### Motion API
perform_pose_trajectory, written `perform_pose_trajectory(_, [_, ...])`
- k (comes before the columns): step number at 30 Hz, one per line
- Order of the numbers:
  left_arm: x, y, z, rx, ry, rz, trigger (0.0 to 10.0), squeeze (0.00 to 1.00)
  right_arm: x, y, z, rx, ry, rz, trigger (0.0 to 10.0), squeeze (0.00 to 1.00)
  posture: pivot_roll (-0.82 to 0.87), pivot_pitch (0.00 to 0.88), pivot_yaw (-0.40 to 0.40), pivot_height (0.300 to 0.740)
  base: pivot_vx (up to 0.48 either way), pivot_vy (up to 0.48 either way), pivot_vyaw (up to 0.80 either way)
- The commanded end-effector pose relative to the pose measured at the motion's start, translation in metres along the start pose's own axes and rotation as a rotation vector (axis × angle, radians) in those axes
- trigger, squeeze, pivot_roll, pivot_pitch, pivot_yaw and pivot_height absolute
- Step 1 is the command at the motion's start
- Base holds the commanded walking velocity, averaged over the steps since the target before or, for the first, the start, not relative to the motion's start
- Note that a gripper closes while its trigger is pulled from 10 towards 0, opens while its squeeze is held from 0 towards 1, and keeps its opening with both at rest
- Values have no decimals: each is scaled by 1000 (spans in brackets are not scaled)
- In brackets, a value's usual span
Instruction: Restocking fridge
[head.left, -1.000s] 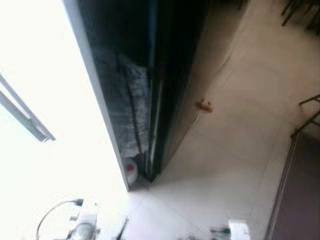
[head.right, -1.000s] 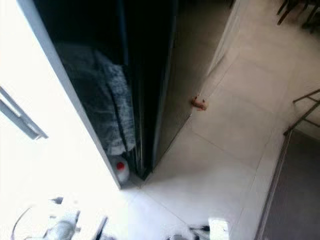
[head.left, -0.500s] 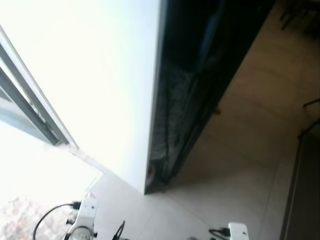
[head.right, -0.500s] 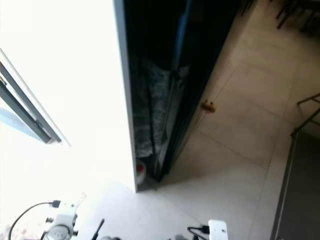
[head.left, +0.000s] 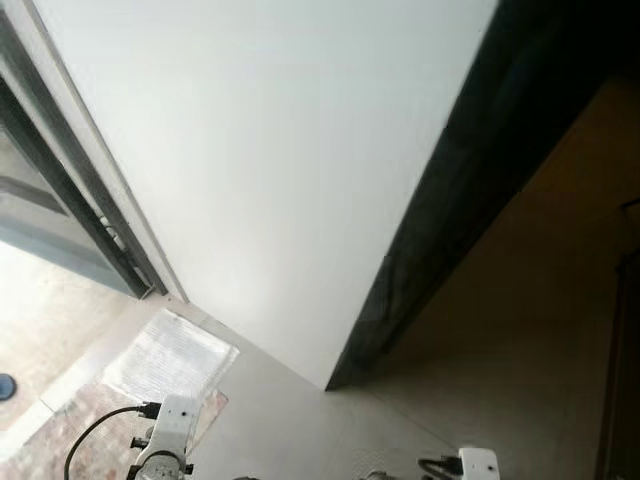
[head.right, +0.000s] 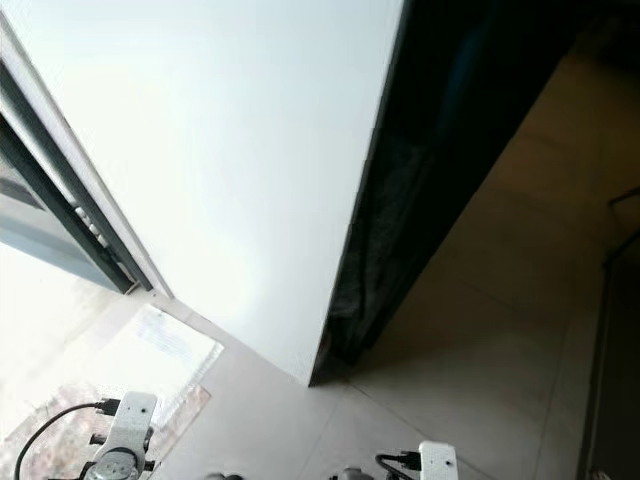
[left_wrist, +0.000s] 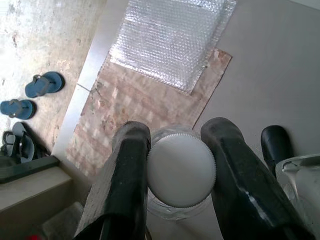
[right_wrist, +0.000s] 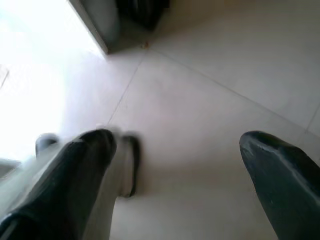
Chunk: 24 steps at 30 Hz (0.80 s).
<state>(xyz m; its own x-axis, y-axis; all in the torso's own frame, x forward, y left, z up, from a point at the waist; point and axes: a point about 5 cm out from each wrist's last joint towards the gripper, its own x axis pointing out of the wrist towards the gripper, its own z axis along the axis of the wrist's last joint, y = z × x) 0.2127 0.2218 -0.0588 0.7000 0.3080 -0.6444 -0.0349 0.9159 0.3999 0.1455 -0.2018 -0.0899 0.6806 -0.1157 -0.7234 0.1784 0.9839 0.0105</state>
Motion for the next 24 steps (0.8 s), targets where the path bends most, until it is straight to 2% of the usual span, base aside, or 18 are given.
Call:
perform_pose_trajectory(1, [-3, -8, -8, 5, 29, -26, 10000, 0, -5, -11, -1, 55, -70, -81, 10000, 0, -83, 182, -36, 740, 0, 0, 0])
perform_pose_trajectory(3, [-3, -8, -8, 4, 29, -29, 10000, 0, -5, -11, 1, 78, -91, -86, 10000, 0, -87, 180, -37, 740, 0, 0, 0])
perform_pose_trajectory(4, [-3, -9, -8, 2, 27, -33, 10000, 0, 0, -10, 17, 72, -146, -83, 10000, 0, -87, 179, -37, 740, 0, 0, 0])
perform_pose_trajectory(5, [-3, -9, -8, 2, 27, -33, 10000, 0, 0, -10, 17, 72, -146, -83, 10000, 0, -87, 179, -37, 740, 0, 0, 0])
perform_pose_trajectory(6, [-3, -9, -7, -3, 25, -39, 10000, 0, 16, -8, 72, 43, -279, -81, 10000, 0, -86, 179, -38, 740, 0, 0, 0])
perform_pose_trajectory(7, [-3, -10, -7, 1, 23, -46, 10000, 0, 23, -5, 116, 20, -379, -78, 10000, 0, -86, 179, -39, 740, 0, 0, 0])
perform_pose_trajectory(8, [-4, -12, -7, -4, 21, -52, 10000, 0, 25, -2, 143, 6, -442, -78, 10000, 0, -86, 178, -39, 740, 0, 0, 0])
perform_pose_trajectory(10, [-4, -13, -6, -9, 20, -57, 10000, 0, 26, 1, 148, 4, -445, -77, 10000, 0, -81, 176, -41, 740, 0, 0, 0])
perform_pose_trajectory(11, [-4, -13, -6, -12, 19, -57, 10000, 0, 27, 2, 143, 9, -424, -80, 10000, 0, -81, 175, -41, 740, 0, 0, 0])
perform_pose_trajectory(12, [-4, -14, -6, -13, 19, -57, 10000, 0, 27, 3, 133, 24, -388, -82, 10000, 0, -80, 175, -41, 740, 0, 0, -800])
perform_pose_trajectory(19, [-4, -12, -7, -9, 18, -58, 10000, 0, 27, 1, 108, 36, -297, -75, 10000, 0, -79, 169, -39, 740, 0, 0, -800])
perform_pose_trajectory(24, [-4, -12, -8, -4, 15, -59, 10000, 0, 26, -1, 106, 36, -296, -81, 10000, 0, -83, 162, -36, 740, 0, 0, -798])
